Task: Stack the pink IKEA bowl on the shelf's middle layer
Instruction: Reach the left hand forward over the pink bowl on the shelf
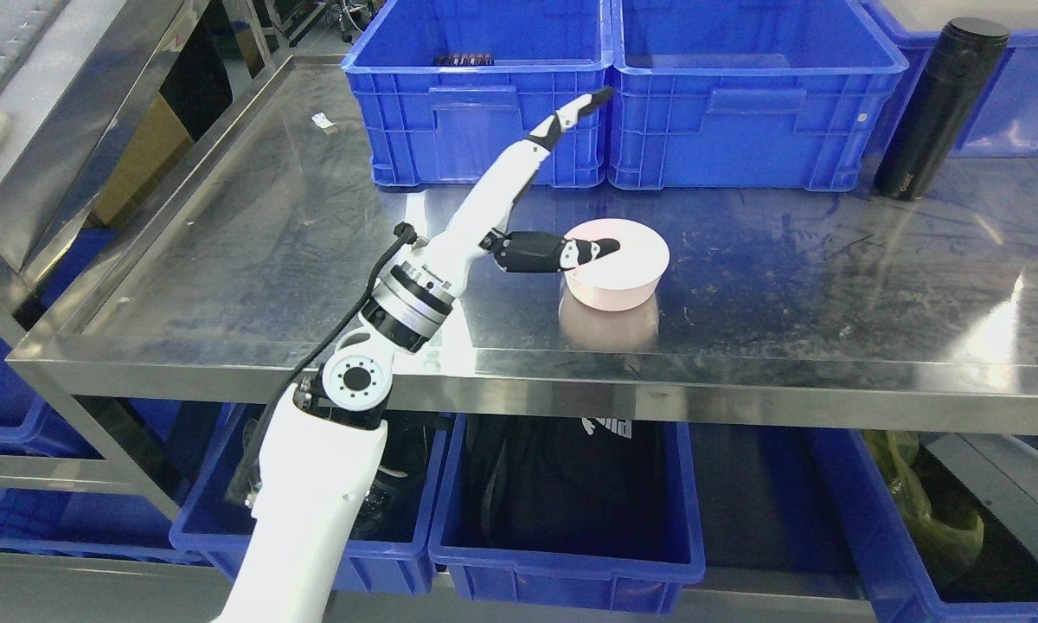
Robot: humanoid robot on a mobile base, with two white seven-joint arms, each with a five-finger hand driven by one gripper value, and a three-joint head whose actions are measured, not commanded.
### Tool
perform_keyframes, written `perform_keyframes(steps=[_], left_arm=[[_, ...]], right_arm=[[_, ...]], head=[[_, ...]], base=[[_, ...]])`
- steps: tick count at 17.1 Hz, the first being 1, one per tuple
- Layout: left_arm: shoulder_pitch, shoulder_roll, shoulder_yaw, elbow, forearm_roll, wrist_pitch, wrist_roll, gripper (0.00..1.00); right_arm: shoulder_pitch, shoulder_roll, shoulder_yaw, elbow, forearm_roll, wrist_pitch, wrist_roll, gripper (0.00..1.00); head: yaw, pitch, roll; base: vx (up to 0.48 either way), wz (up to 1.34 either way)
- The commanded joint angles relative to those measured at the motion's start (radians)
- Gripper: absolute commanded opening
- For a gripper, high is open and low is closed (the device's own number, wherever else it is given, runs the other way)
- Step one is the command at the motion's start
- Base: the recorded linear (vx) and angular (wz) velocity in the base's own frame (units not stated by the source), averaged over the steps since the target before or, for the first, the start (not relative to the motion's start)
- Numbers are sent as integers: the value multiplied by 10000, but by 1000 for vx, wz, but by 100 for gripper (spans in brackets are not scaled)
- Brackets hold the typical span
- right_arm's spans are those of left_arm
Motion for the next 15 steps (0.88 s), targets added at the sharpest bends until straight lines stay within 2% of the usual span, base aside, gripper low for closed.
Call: perform_keyframes(steps=[1, 3, 5, 6, 7, 8, 9, 12, 14, 15], left_arm=[[-2217, 1383, -238, 8, -3407, -103, -2622, 99], [-2418, 1322, -300, 23, -3424, -872, -2698, 93], [-2861, 1337, -391, 39, -3439, -1194, -2866, 98], [-3167, 1337, -574, 39, -3470, -1758, -3065, 100], [-3429, 1201, -789, 39, -3622, -1900, -3204, 95], [-3659, 987, -988, 84, -4064, -1461, -3387, 92], [-3813, 909, -1264, 85, -4691, -561, -3890, 92], [-3937, 404, -2534, 69, -4866, 2217, -5059, 92], [-4258, 234, -3699, 85, -4943, 3689, -5777, 92], [-4290, 172, -4131, 130, -4943, 4047, -5949, 92]], right_arm=[[-1, -175, 46, -175, 6, -7, 4, 100], [-1, -175, 31, -175, -9, -7, 4, 100], [-1, -175, 46, -175, -9, -7, 4, 100], [-1, -175, 46, -175, 6, -7, 4, 100], [-1, -175, 46, -175, 6, -7, 4, 100], [-1, -175, 46, -175, 6, -7, 4, 100], [-1, -175, 46, -175, 6, -7, 4, 100], [-1, -175, 46, -175, 6, -7, 4, 100], [-1, -175, 46, -175, 6, -7, 4, 100], [-1, -175, 46, -175, 6, -7, 4, 100]], head=[[0, 0, 0], [0, 0, 0], [0, 0, 0], [0, 0, 0], [0, 0, 0], [0, 0, 0], [0, 0, 0], [0, 0, 0], [0, 0, 0], [0, 0, 0]], base=[[0, 0], [4, -16], [9, -25], [10, -17], [0, 0], [0, 0], [0, 0], [0, 0], [1, 8], [2, 17]])
